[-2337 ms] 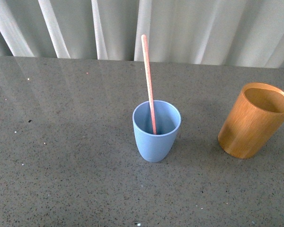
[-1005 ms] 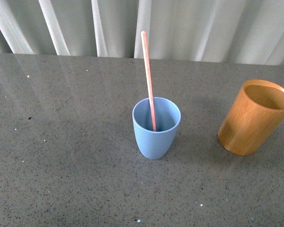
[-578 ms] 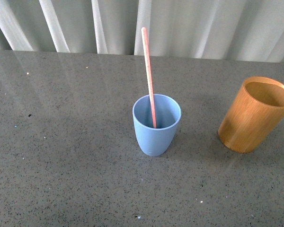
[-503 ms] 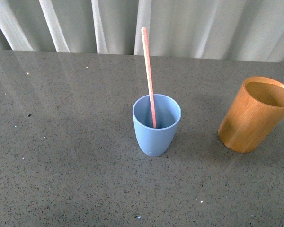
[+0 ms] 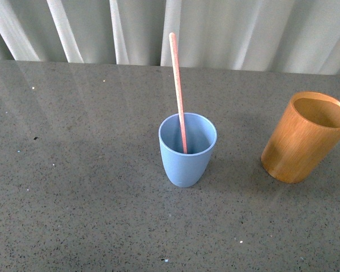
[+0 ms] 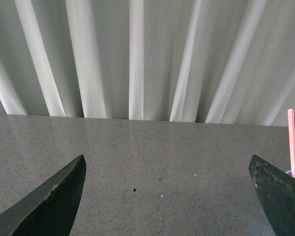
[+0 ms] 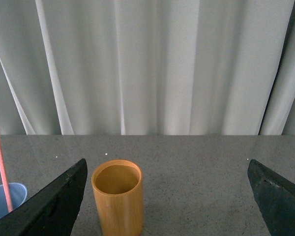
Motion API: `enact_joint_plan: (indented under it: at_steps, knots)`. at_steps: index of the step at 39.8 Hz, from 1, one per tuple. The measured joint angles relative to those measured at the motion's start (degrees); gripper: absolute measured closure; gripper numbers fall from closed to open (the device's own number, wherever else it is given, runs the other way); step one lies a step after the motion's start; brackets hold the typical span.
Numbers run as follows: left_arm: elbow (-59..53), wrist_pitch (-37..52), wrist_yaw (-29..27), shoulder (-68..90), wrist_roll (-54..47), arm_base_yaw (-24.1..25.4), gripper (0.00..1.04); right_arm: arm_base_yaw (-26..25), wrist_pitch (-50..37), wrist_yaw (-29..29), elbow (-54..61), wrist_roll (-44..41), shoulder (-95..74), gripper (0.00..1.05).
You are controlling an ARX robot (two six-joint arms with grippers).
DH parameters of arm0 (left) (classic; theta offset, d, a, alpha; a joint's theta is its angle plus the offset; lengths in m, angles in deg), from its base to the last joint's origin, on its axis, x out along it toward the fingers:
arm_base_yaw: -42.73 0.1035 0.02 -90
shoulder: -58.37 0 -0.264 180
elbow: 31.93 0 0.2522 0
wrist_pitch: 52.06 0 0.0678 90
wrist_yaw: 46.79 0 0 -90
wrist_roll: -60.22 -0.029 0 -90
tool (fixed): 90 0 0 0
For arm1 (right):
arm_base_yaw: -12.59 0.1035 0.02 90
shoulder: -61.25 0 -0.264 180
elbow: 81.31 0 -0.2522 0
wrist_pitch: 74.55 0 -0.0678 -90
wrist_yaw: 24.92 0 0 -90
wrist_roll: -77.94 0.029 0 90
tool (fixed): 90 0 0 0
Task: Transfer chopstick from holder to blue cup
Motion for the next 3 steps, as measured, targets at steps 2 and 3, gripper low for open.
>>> enact_joint_plan:
  at_steps: [2,3]
  knots:
    - [0.0,0.0,0.0,0.0,0.0,0.0,0.07,0.0,0.0,0.0,0.0,0.0,0.0,0.1]
    - [0.0,0.0,0.0,0.0,0.0,0.0,0.07,0.0,0.0,0.0,0.0,0.0,0.0,0.1]
